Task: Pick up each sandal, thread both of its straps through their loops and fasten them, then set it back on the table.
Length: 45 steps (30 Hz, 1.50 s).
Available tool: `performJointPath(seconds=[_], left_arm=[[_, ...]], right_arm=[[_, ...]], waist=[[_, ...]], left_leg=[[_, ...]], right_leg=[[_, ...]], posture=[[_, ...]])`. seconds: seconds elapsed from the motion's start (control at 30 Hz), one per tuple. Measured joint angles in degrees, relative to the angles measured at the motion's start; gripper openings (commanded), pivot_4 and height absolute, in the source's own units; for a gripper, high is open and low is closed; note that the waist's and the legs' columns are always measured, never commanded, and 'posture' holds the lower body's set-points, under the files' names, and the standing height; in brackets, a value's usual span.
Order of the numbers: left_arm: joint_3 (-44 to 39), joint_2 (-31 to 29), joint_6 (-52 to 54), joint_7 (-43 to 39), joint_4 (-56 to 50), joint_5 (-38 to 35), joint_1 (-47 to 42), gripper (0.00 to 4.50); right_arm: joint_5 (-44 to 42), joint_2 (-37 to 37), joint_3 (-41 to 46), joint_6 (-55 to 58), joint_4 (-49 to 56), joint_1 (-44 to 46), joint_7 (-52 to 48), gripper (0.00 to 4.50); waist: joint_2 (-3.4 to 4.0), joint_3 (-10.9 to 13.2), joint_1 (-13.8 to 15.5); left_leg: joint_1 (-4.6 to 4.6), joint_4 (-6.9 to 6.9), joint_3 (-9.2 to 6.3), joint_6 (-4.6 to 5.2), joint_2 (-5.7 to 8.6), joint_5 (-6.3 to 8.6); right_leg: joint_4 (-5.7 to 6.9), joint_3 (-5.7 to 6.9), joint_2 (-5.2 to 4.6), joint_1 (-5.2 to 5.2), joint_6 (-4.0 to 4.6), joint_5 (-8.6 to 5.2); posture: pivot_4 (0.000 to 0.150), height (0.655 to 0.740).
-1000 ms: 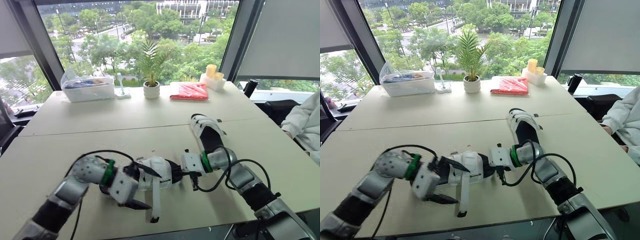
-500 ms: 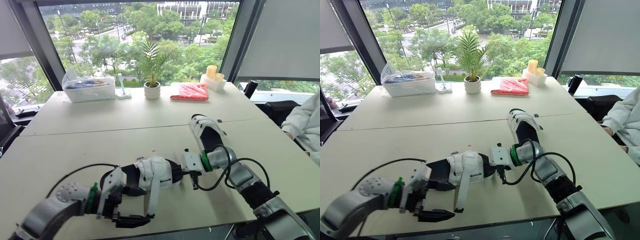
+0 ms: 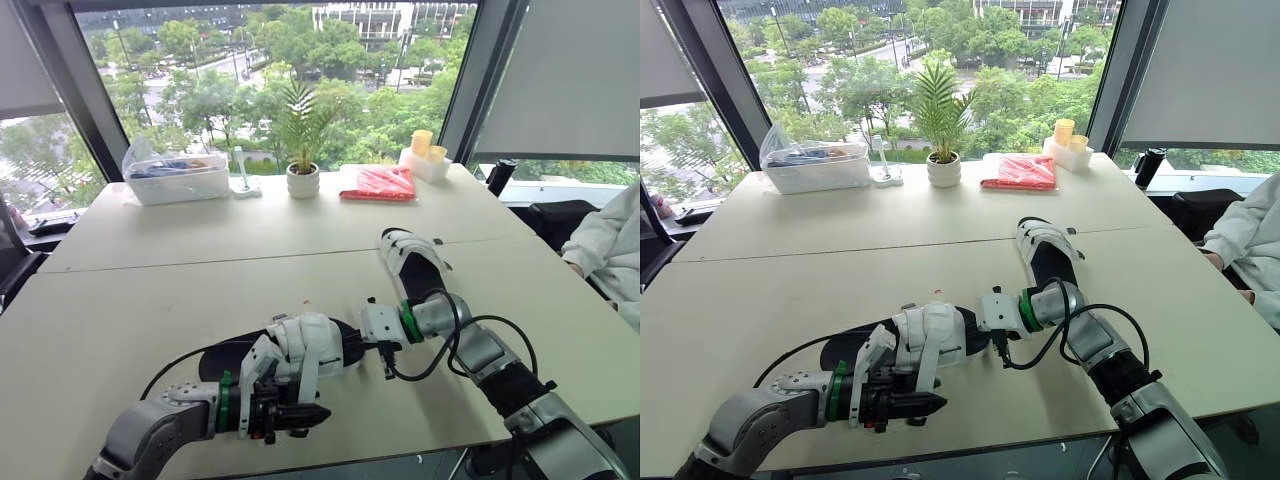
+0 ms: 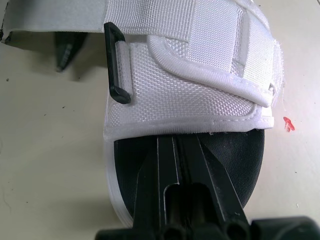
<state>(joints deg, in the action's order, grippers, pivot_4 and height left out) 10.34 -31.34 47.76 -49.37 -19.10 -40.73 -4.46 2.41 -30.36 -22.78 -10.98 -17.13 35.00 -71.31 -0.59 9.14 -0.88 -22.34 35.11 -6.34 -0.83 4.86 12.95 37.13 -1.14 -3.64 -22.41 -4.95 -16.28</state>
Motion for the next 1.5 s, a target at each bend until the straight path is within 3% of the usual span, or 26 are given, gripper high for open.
performJointPath(seconds=[0.03,0.27,0.5,0.73,0.93,1.07,1.23,1.33,1.5], left_arm=[[-0.2,0.0,0.2,-0.5,-0.1,-0.5,0.1,0.06],[-6.9,4.4,7.5,1.7,2.3,-11.1,-3.1,0.06],[-16.5,12.9,15.3,14.3,10.8,-22.9,-16.4,0.06],[-19.0,19.8,16.0,22.5,21.1,-23.5,-21.5,0.06],[-22.3,23.3,18.9,28.1,21.5,-26.3,-21.2,0.06],[-22.4,23.1,21.0,30.9,17.6,-27.8,-19.1,0.06],[-19.0,19.6,21.4,28.7,11.5,-26.3,-16.3,0.06],[-17.8,17.3,20.5,26.5,10.5,-25.2,-15.8,0.8],[-14.5,13.1,18.3,20.9,8.8,-21.9,-15.7,3.25]], right_arm=[[0.0,0.0,0.0,0.0,0.0,0.0,0.0,0.0],[0.5,0.2,0.0,-0.1,-0.4,0.3,0.0,0.0],[0.8,0.8,-0.2,-0.7,-1.3,1.0,-0.4,0.0],[0.8,1.0,-0.2,-1.1,-1.6,1.1,-0.4,0.0],[0.9,1.1,-0.2,-1.1,-1.6,1.1,-0.1,0.0],[0.9,1.0,-0.3,-1.0,-1.4,1.0,0.2,0.0],[0.9,1.0,-0.3,-0.7,-1.0,0.7,0.5,0.0],[0.9,1.0,-0.3,-0.6,-1.0,0.7,0.6,0.0],[0.9,1.3,-0.4,-0.7,-1.2,0.9,0.7,0.0]], waist=[[0.01,0.0,0.1],[0.04,0.0,0.2],[0.0,0.0,-0.1],[-0.01,0.0,-0.1],[-0.02,0.0,0.0],[-0.02,0.0,0.1],[-0.02,0.0,0.1],[-0.02,0.0,0.2],[-0.02,0.0,0.1]], left_leg=[[0.0,0.0,0.0,0.0,0.0,0.0],[0.0,0.06,-0.02,-0.01,-0.01,-0.01],[0.0,0.07,-0.01,-0.07,0.0,-0.04],[0.0,0.07,-0.01,-0.12,0.01,-0.07],[0.0,0.09,-0.01,-0.12,0.02,-0.07],[0.0,0.07,-0.01,-0.13,0.03,-0.07],[0.0,0.06,-0.02,-0.13,0.06,-0.07],[0.0,0.06,-0.02,-0.13,0.06,-0.07],[0.0,0.05,-0.02,-0.13,0.04,-0.07]], right_leg=[[0.0,0.0,0.0,0.01,0.02,-0.01],[0.0,0.04,0.0,0.03,0.04,-0.02],[0.02,0.05,0.04,0.01,-0.16,0.09],[0.05,0.05,0.06,0.0,-0.17,0.1],[0.04,0.05,0.05,0.04,-0.17,0.1],[0.04,0.04,0.04,0.04,-0.17,0.1],[0.01,0.03,0.02,0.05,-0.17,0.1],[0.0,0.04,0.02,0.05,-0.15,0.09],[0.0,0.04,0.02,0.04,-0.14,0.09]], posture=[[0.15,0.74],[0.15,0.74],[0.15,0.74],[0.15,0.74],[0.15,0.74],[0.15,0.74],[0.15,0.74],[0.15,0.74],[0.15,0.74]])
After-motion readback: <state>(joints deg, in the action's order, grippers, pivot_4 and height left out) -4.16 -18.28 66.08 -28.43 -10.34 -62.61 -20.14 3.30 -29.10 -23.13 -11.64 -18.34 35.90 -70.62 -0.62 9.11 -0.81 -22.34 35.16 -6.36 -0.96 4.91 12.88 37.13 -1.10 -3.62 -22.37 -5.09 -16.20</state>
